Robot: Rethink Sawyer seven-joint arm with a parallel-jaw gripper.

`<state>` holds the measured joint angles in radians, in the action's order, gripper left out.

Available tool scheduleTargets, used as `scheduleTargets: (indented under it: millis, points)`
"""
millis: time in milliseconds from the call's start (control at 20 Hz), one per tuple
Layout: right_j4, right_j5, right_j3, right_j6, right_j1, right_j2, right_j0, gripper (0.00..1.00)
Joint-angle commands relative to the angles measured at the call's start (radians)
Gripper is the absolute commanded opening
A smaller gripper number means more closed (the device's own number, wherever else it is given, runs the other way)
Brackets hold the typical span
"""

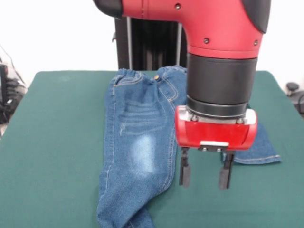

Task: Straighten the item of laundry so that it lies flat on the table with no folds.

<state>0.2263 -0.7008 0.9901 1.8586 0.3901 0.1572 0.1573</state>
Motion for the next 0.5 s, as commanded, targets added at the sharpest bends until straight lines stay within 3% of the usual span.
scheduleTargets:
  millis: [50, 500]
  points:
    - [-0.041, -0.048, 0.165, 0.250, -0.068, -0.039, -0.047, 1.00]
    - [-0.061, -0.010, 0.182, 0.240, -0.127, -0.061, -0.059, 1.00]
